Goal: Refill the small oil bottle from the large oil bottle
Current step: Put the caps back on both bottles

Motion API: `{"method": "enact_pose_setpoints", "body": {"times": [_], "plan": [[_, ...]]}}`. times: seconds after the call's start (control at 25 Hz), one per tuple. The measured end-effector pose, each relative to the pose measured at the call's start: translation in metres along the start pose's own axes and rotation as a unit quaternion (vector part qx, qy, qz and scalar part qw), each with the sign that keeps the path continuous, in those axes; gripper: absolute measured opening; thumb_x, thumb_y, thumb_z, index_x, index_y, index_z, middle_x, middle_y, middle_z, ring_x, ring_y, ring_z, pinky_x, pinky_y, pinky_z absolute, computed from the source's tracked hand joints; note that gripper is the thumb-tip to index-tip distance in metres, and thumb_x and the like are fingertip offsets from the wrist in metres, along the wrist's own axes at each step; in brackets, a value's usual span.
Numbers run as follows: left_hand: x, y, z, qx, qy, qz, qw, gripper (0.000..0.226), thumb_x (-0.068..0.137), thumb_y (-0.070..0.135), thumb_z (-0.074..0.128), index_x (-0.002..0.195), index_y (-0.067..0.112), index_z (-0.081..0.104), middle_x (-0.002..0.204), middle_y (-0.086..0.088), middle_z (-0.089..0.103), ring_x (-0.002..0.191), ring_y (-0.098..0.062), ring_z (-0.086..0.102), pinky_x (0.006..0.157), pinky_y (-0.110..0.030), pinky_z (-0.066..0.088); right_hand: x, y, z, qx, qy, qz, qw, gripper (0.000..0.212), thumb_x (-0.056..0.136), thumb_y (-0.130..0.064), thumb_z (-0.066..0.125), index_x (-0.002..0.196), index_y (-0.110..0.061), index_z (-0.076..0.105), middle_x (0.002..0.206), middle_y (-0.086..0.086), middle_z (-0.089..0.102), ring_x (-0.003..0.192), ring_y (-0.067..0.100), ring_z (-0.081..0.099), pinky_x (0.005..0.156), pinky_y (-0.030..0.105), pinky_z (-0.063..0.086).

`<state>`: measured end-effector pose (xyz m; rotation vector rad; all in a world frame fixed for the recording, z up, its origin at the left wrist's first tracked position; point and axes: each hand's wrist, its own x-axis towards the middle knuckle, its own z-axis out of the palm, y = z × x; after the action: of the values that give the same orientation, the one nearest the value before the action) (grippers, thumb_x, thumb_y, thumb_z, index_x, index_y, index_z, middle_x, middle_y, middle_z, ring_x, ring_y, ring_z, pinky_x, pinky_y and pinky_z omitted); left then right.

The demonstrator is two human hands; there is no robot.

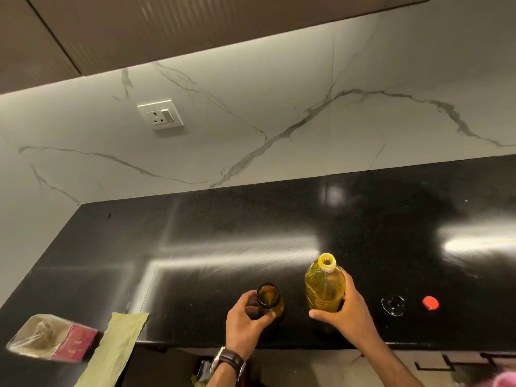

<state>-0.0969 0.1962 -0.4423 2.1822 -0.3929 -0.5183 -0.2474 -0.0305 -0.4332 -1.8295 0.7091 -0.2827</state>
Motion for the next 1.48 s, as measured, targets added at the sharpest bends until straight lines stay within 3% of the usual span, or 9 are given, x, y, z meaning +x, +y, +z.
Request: {"method": "enact_pose_setpoints", "body": {"times": [0.12, 0.28, 0.52, 1.08, 1.28, 1.48], "plan": [[0.003, 0.0, -0.006, -0.007, -0.015, -0.005, 1.0, 0.061, 0.072, 0.031, 0.092, 0.123, 0.043, 0.06, 0.116, 0.019, 0.07, 0.108, -0.003, 0.067, 0.096, -0.031, 0.057, -0.009, 0.006, -0.001, 0.0, 0.002, 0.026, 1.0, 0.121, 0.053, -0.042, 0.102, 0.151, -0.036, 0.031, 0.133, -0.021, 0.051, 0.127, 0.007, 0.051, 0.102, 0.026, 0.043], [0.008, 0.001, -0.011, -0.024, -0.031, 0.004, 0.999, 0.066, 0.071, 0.034, 0.093, 0.128, 0.039, 0.06, 0.119, 0.019, 0.068, 0.109, -0.003, 0.066, 0.1, -0.034, 0.056, -0.024, 0.011, 0.002, 0.015, 0.01, 0.082, 0.996, 0.118, 0.061, -0.025, 0.101, 0.156, -0.025, 0.031, 0.144, -0.005, 0.053, 0.126, 0.012, 0.053, 0.11, 0.04, 0.046], [0.009, 0.001, -0.006, -0.05, -0.02, 0.014, 0.998, 0.071, 0.069, 0.035, 0.095, 0.13, 0.042, 0.06, 0.122, 0.02, 0.067, 0.109, -0.003, 0.065, 0.099, -0.029, 0.054, -0.037, 0.01, 0.012, 0.039, 0.023, 0.134, 0.99, 0.104, 0.071, -0.015, 0.094, 0.156, -0.019, 0.034, 0.144, -0.001, 0.052, 0.119, 0.015, 0.058, 0.103, 0.036, 0.05], [0.007, 0.001, -0.012, -0.049, -0.023, 0.045, 0.998, 0.067, 0.072, 0.037, 0.092, 0.131, 0.043, 0.062, 0.117, 0.02, 0.069, 0.104, -0.002, 0.067, 0.095, -0.033, 0.058, -0.031, 0.003, 0.016, 0.052, 0.028, 0.166, 0.984, 0.089, 0.079, -0.013, 0.089, 0.152, -0.016, 0.039, 0.142, 0.004, 0.054, 0.119, 0.022, 0.06, 0.104, 0.044, 0.053], [0.011, -0.001, -0.013, -0.038, -0.032, 0.058, 0.997, 0.066, 0.073, 0.038, 0.092, 0.128, 0.047, 0.058, 0.116, 0.02, 0.068, 0.104, -0.002, 0.067, 0.095, -0.031, 0.058, -0.03, 0.0, 0.016, 0.031, 0.025, 0.174, 0.984, 0.087, 0.078, -0.016, 0.09, 0.151, -0.017, 0.042, 0.139, 0.002, 0.057, 0.118, 0.019, 0.062, 0.103, 0.04, 0.054], [0.015, -0.006, -0.012, -0.032, -0.028, 0.059, 0.997, 0.072, 0.072, 0.033, 0.093, 0.136, 0.033, 0.061, 0.118, 0.017, 0.068, 0.104, -0.004, 0.067, 0.093, -0.028, 0.056, -0.032, -0.001, 0.009, -0.015, 0.012, 0.168, 0.986, 0.087, 0.077, -0.016, 0.091, 0.149, -0.021, 0.043, 0.138, -0.002, 0.057, 0.115, 0.013, 0.063, 0.098, 0.032, 0.056]]}}
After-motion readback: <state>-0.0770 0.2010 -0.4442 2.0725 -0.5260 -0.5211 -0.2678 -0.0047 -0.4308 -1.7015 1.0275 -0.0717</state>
